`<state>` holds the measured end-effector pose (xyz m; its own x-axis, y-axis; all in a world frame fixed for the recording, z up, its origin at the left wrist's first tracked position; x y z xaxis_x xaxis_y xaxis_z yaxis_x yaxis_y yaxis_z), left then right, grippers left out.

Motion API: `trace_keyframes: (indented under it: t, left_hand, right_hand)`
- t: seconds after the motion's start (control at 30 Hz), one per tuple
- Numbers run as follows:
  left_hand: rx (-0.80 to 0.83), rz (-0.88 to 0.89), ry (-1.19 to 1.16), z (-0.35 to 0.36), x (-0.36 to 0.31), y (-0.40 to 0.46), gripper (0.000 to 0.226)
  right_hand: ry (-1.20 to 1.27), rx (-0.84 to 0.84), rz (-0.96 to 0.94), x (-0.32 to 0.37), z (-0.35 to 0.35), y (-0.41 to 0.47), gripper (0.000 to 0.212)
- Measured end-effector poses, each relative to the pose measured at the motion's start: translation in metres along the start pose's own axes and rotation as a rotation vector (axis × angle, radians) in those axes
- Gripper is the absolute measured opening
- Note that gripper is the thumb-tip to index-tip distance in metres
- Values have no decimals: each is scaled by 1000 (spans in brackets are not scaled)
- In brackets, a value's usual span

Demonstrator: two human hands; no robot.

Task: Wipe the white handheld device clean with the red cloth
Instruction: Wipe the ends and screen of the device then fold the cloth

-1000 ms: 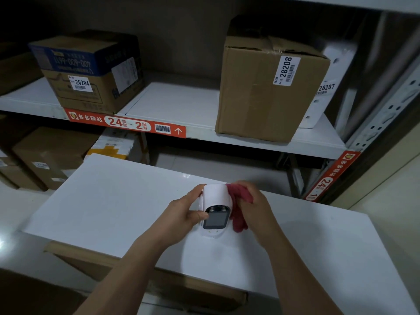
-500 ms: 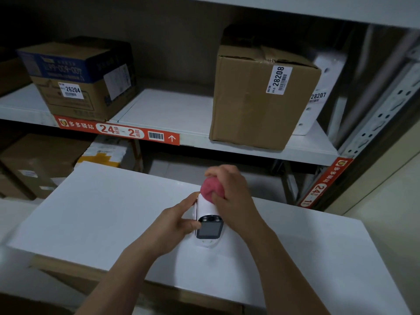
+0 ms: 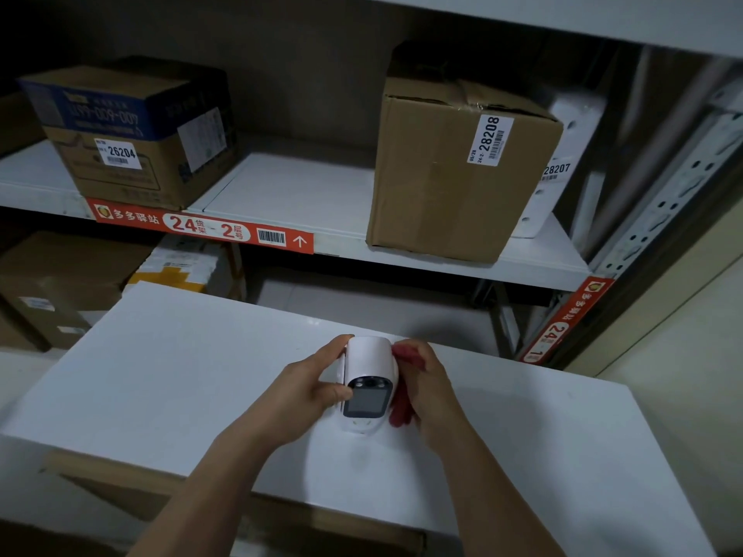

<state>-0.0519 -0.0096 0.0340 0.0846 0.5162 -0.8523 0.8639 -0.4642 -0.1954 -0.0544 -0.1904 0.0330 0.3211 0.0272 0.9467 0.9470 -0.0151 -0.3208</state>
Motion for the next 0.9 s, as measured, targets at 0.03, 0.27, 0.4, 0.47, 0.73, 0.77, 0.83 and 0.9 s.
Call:
trace_keyframes:
  t: [0.03,0.27,0.4,0.47,0.73,0.77,0.83,0.9]
  left_hand:
    - [1,8,-6,-1,-1,-1,59]
    - [-7,-23,-63,-7,1,-6,61]
    - [7,-27,-91,-12,3,-9,63]
    - [9,-31,-107,-14,4,-11,63]
    - [27,-87,-79,-11,-1,-16,69]
    - [34,-87,-90,-11,-3,-16,70]
    - [68,-83,-118,-11,-9,-17,74]
    - [63,-112,-124,-11,-19,-19,78]
  right_hand:
    - [6,-10,1,-1,1,0,24]
    - [-11,-45,-8,-7,10,0,21]
    - [-31,-18,20,-9,10,-2,17]
    - [-60,19,34,-8,7,-6,18]
    - [-20,17,19,11,-27,-24,29]
    - [24,0,1,14,-29,-25,30]
    - [138,-28,-30,21,-32,-26,28]
    - [240,-43,-29,26,-33,-27,22]
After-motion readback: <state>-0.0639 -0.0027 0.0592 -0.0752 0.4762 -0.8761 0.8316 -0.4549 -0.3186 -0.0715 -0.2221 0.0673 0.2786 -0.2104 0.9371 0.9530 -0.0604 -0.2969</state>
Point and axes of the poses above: each hand's wrist, its own y-axis towards the middle knuckle, its own z-axis out of the palm, x = y × z, the point moved 1 cm from there along y, towards the middle knuckle, and after that the axes turned 8 degrees about x, right-handed, at the moved point
